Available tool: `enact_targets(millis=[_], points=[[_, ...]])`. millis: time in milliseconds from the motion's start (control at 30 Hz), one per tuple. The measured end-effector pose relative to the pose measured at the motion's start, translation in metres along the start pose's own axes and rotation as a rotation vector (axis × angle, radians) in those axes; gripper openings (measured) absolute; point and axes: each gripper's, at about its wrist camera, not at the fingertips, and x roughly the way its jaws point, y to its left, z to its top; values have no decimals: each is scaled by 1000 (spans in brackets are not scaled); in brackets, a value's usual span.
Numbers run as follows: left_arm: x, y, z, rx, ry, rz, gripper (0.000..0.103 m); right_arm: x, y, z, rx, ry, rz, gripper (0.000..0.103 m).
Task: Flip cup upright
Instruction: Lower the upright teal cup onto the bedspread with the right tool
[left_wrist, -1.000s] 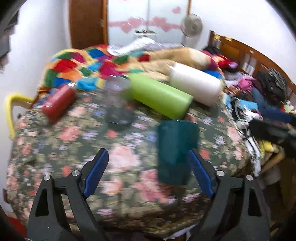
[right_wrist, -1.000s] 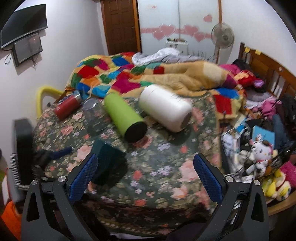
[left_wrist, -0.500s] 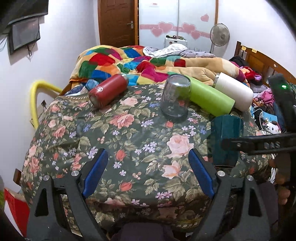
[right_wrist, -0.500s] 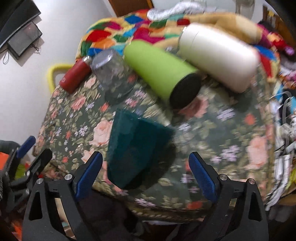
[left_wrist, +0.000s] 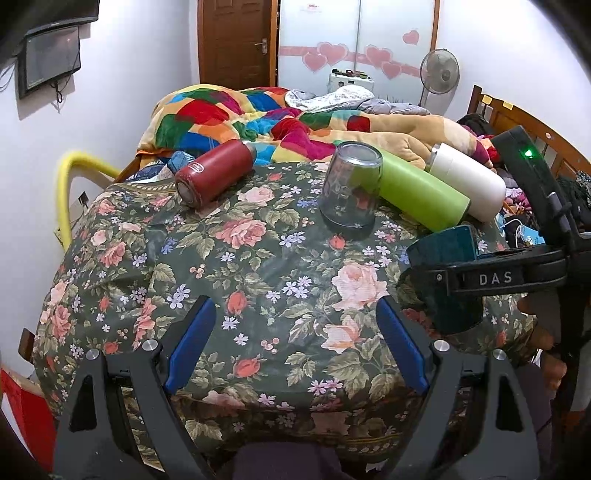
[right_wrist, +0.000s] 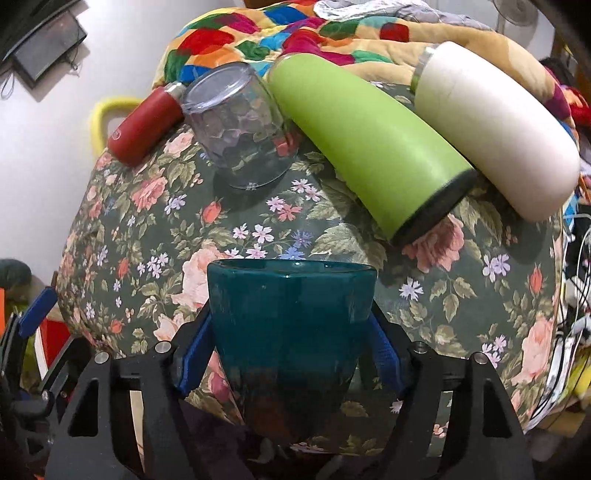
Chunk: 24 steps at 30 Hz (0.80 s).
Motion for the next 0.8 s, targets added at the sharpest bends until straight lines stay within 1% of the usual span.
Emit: enact_targets(millis=[300,500,633,800], points=[[-2,-6,7,9,-12,-9,88,-33,14,3,-84,-98,-40,72],[-1,-7,12,6,-17,-9,88,-40,22,19,-99,-152,-41,71],[0,-6,13,4,-15,-10,88,-35,26,24,-123,-155,-57,71],[5,-5,14,-1,-4,-12,88,-27,27,19,-145,-142,-81,71]])
